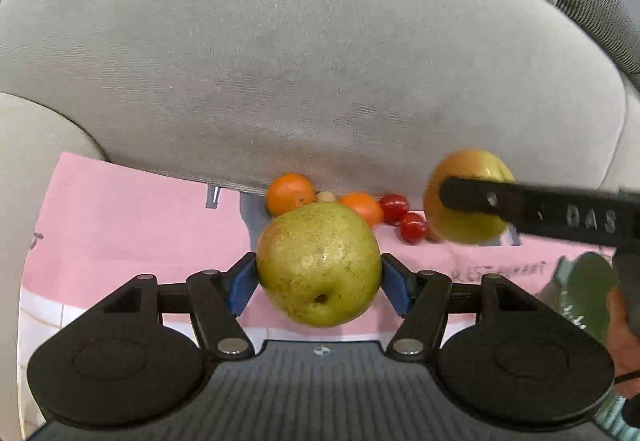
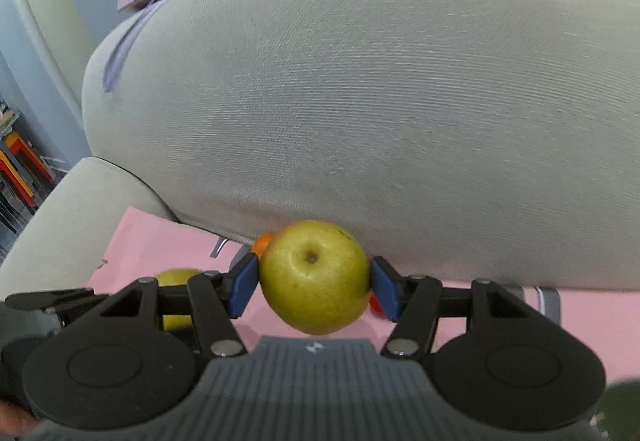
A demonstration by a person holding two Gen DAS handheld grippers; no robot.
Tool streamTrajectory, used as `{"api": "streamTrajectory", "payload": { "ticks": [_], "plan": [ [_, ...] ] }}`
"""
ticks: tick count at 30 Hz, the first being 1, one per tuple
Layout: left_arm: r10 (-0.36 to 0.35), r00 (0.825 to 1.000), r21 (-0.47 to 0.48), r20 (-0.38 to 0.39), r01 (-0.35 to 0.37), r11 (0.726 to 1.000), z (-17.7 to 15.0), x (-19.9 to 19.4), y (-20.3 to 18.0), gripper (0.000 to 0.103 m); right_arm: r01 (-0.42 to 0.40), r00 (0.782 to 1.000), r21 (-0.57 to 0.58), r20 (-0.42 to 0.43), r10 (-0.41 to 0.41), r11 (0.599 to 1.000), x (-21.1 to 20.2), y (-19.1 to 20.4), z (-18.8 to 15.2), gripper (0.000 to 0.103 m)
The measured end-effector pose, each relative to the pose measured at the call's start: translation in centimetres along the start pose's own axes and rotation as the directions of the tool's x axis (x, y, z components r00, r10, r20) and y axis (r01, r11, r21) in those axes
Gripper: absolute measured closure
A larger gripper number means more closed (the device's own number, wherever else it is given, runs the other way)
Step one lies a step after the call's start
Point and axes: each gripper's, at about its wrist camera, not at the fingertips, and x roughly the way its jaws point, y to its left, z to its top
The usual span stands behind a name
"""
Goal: Organize fruits
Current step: 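Carry both pears into the green colander and open both tools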
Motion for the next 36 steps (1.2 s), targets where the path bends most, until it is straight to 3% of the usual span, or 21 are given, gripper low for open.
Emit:
{"api": "streamTrajectory", "payload": {
  "ticks": [9,17,28,36],
  "plan": [
    [-0.047,0.999,0.027,0.022,0.046,0.999,-1.0,-3.5,-2.3,0.028,0.015,1.0,0.05,0.012,-0.016,0.999,-6.6,-2.2,-3.7,0.044],
    [-0.133,0.991,0.103,0.027,0.13,0.986,-2.6,-6.8,-7.1,0.028,0.074,0.997,0.084,0.031,-0.077,0.994,-12.0,-5.0,-7.6,0.044],
    [-0.216,0.976,0.25,-0.029,0.217,0.944,-4.4,-7.7,-14.0,0.028,0.162,0.984,0.099,0.059,-0.168,0.982,-17.5,-9.1,-11.7,0.044],
    [-0.236,0.966,0.32,-0.105,0.258,0.912,-5.0,-5.6,-17.6,0.028,0.198,0.979,0.059,0.038,-0.201,0.978,-18.1,-11.1,-13.6,0.044]
  ]
}}
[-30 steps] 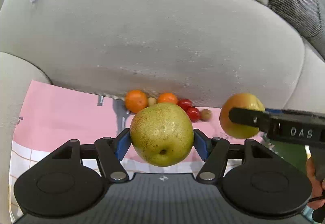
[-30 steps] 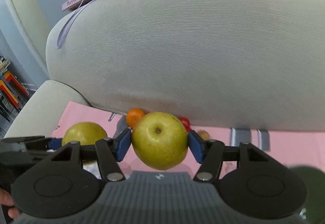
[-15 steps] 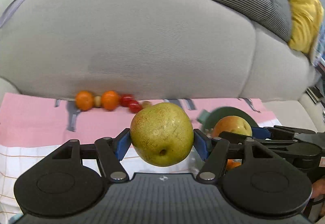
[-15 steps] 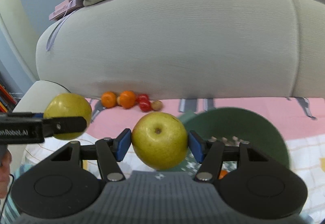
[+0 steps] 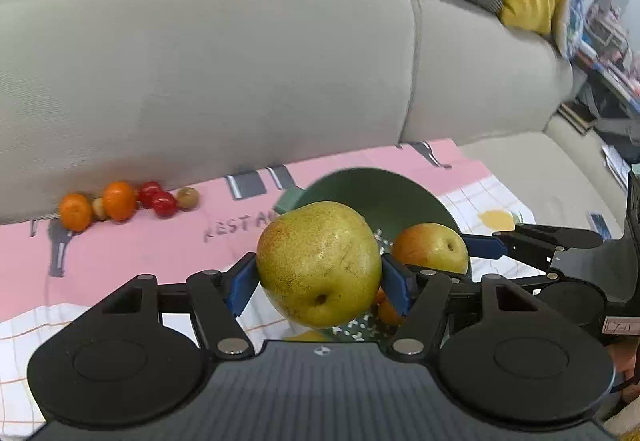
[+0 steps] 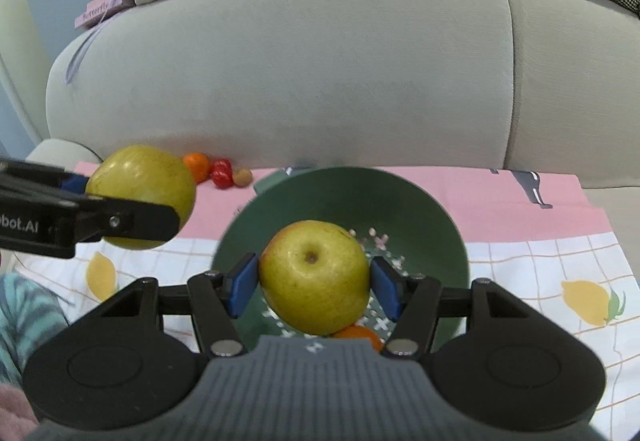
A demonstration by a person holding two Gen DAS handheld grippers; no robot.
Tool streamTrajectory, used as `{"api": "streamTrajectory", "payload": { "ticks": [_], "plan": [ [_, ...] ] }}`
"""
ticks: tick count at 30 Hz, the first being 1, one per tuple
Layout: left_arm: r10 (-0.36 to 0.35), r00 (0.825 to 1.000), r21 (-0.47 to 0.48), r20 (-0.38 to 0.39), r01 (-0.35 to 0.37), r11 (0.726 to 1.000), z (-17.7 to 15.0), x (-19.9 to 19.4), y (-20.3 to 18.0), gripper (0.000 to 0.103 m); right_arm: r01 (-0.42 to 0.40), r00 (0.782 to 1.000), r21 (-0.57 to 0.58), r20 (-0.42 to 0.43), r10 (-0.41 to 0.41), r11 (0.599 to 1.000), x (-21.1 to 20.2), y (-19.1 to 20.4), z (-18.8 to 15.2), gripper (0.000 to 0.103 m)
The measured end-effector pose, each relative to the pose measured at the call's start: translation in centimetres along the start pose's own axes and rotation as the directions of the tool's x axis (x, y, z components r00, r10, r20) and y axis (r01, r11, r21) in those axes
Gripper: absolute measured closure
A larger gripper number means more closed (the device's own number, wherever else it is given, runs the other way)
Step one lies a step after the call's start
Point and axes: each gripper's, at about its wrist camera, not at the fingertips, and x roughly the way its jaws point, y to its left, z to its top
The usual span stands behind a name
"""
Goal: Organize fruits
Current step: 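Carry both pears into the green colander and open both tools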
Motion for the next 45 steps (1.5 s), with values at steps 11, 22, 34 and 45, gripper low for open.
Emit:
{"api": "streamTrajectory", "payload": {
  "ticks": [11,22,34,45],
  "plan": [
    [-0.002,0.991,0.162,-0.13,0.023,0.987,-0.2,4.2,-3.2,0.028,0.036,0.998,-0.089,-0.048,-0.041,0.995,2.0,-2.3,-1.1,0.044],
    [0.063,0.965,0.322,-0.255,0.024,0.947,-0.6,7.7,-4.6,0.028,0.074,0.995,-0.224,-0.054,-0.088,0.972,4.3,-3.5,-1.7,0.044],
    [0.129,0.928,0.446,-0.348,0.043,0.894,-1.1,10.3,-5.4,0.028,0.079,0.987,-0.385,-0.101,-0.128,0.919,7.1,-2.7,-2.5,0.044],
    [0.169,0.902,0.509,-0.397,0.063,0.858,-1.7,12.4,-6.2,0.028,0.048,0.988,-0.425,-0.112,-0.105,0.904,8.1,-2.5,-2.2,0.043]
  ]
}}
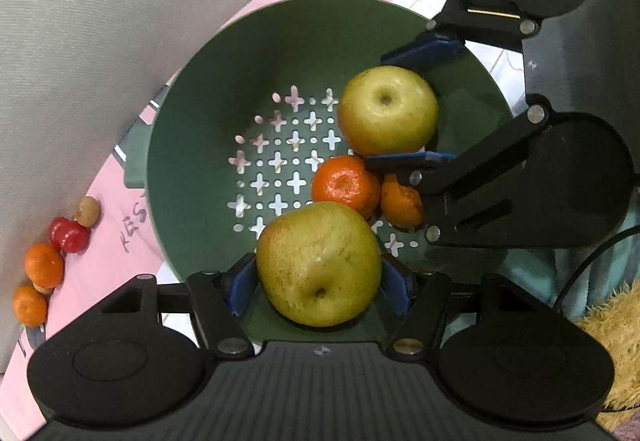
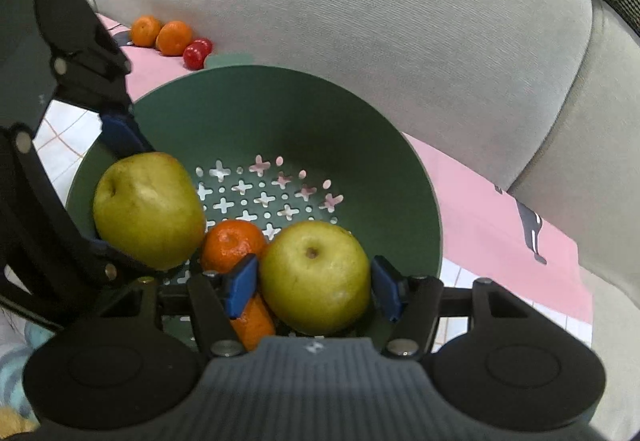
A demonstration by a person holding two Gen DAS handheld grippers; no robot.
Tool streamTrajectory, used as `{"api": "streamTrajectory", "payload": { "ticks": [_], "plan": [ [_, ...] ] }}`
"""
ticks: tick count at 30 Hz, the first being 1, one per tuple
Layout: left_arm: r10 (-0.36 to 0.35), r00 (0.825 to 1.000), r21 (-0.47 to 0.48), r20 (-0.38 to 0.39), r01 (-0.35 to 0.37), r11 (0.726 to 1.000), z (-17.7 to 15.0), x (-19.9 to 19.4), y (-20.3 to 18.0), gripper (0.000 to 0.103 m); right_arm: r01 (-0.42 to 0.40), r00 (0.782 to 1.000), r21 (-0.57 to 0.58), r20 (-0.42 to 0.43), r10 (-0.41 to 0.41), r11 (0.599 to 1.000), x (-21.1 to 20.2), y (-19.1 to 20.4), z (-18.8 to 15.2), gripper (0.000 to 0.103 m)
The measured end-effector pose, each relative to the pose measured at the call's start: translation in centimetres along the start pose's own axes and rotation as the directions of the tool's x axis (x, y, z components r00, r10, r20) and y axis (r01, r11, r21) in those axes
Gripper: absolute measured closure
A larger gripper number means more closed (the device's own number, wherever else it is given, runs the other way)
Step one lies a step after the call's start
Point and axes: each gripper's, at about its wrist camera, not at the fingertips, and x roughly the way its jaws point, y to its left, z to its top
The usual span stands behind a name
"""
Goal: Organize fruits
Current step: 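Carry both pears into the green colander and open both tools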
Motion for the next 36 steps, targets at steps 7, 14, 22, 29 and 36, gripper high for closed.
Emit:
{"api": "streamTrajectory", "payload": {
  "ticks": [7,14,22,29,36],
  "plan": [
    [0.006,1.0,0.015,-0.009,-0.006,1.0,-0.1,0.2,-0.1,0.028,-0.007,1.0,-0.01,-0.012,0.006,1.0,0.1,0.0,0.3,0.042],
    [0.014,1.0,0.006,-0.024,-0.014,1.0,0.0,0.3,-0.2,0.025,0.03,0.999,-0.032,-0.028,-0.031,0.999,-0.1,0.3,0.6,0.037],
    [0.006,1.0,-0.036,0.011,-0.006,0.999,0.3,-1.2,0.3,0.023,0.054,0.998,-0.061,-0.026,-0.056,0.997,-0.5,0.7,0.7,0.028],
    [0.033,0.998,-0.07,0.055,-0.029,0.997,0.1,-3.1,0.4,0.023,0.095,0.995,-0.086,-0.008,-0.096,0.992,-1.5,0.9,1.3,0.023],
    [0.064,0.991,-0.124,0.12,-0.049,0.991,-1.0,-5.7,0.8,0.023,0.156,0.988,-0.088,0.013,-0.156,0.984,-3.3,1.0,2.0,0.017]
  ]
}}
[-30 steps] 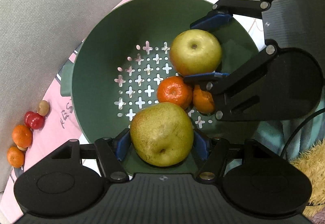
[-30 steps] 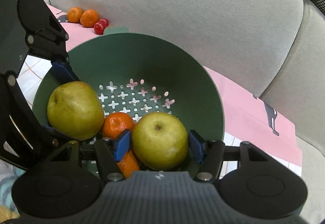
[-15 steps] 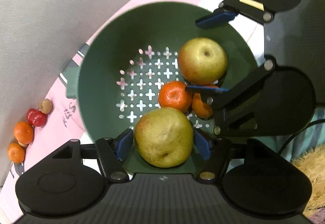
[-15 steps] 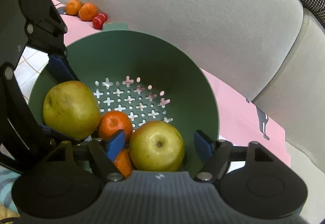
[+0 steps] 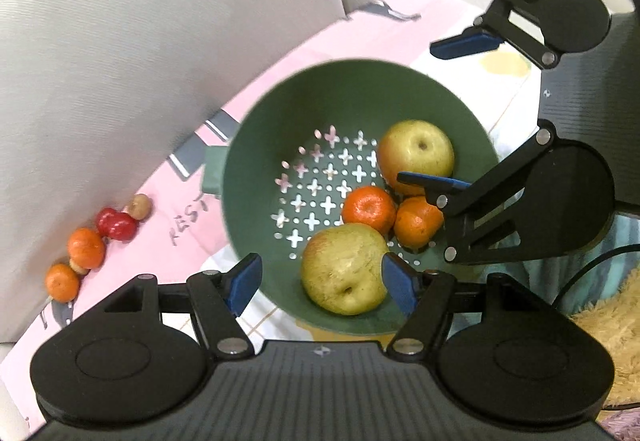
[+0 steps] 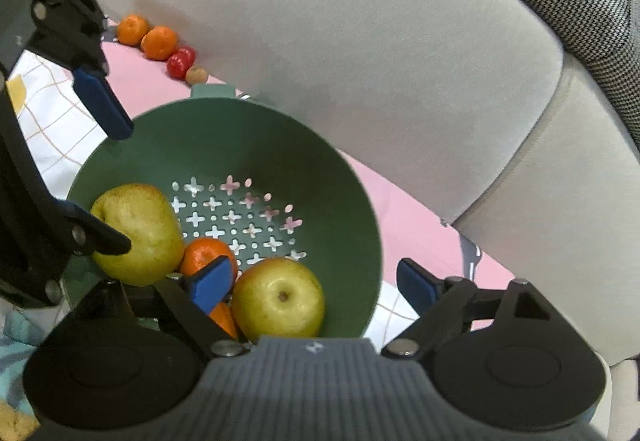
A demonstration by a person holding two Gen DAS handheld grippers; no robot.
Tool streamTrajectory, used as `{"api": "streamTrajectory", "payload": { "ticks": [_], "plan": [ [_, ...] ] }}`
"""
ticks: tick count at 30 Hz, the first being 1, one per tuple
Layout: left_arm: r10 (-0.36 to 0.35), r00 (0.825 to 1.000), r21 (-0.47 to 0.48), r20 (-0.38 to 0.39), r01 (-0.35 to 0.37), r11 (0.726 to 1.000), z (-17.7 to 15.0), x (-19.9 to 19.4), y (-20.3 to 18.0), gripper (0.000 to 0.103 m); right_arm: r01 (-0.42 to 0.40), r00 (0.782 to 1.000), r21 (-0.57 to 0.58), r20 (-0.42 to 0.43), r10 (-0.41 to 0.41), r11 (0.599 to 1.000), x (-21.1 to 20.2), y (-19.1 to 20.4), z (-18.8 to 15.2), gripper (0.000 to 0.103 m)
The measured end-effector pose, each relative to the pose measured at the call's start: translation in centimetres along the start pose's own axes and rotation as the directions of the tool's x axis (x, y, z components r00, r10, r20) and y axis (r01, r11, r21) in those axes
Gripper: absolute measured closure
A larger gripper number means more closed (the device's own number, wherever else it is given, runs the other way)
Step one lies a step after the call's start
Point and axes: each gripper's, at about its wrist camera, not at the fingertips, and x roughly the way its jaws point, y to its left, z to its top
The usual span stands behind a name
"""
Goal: Organize fruits
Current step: 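Carry both pears into the green colander and open both tools, then withdraw both tools from the colander toward the remaining mandarins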
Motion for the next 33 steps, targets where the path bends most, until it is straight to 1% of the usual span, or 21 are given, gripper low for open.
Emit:
{"api": "streamTrajectory", "payload": {
  "ticks": [5,9,11,13,18,22,25,29,33],
  "plan": [
    [0.024,0.998,-0.042,0.065,-0.021,0.999,-0.8,-2.4,0.8,0.023,0.013,1.0,0.023,0.012,-0.014,1.0,-1.6,-0.1,0.6,0.016],
    [0.05,0.993,-0.079,0.11,-0.041,0.996,-1.6,-4.4,1.6,0.023,0.006,0.999,0.046,0.032,-0.008,0.999,-3.0,0.3,1.3,0.011],
    [0.067,0.989,-0.107,0.131,-0.053,0.993,-2.3,-5.4,2.2,0.023,-0.007,0.999,0.062,0.038,0.005,0.998,-3.8,0.7,1.6,0.011],
    [0.09,0.984,-0.138,0.152,-0.069,0.988,-3.0,-6.3,2.8,0.023,-0.028,0.999,0.08,0.044,0.025,0.996,-4.4,1.2,2.0,0.011],
    [0.153,0.969,-0.244,0.195,-0.104,0.964,-5.3,-8.7,5.4,0.023,-0.072,0.996,0.115,0.055,0.066,0.991,-5.5,2.7,3.3,0.011],
    [0.207,0.955,-0.32,0.214,-0.131,0.938,-7.4,-10.7,7.7,0.023,-0.122,0.991,0.139,0.072,0.113,0.983,-6.1,4.0,4.7,0.01],
    [0.247,0.944,-0.378,0.219,-0.151,0.913,-9.2,-11.9,9.5,0.023,-0.15,0.987,0.14,0.082,0.14,0.979,-6.4,5.2,5.9,0.01],
    [0.298,0.928,-0.474,0.221,-0.165,0.865,-11.6,-13.0,12.0,0.023,-0.185,0.98,0.138,0.098,0.173,0.973,-6.8,6.9,7.8,0.01],
    [0.321,0.916,-0.561,0.242,-0.138,0.817,-13.9,-13.9,14.4,0.023,-0.207,0.975,0.125,0.108,0.194,0.97,-6.6,8.6,9.3,0.008]
  ]
}}
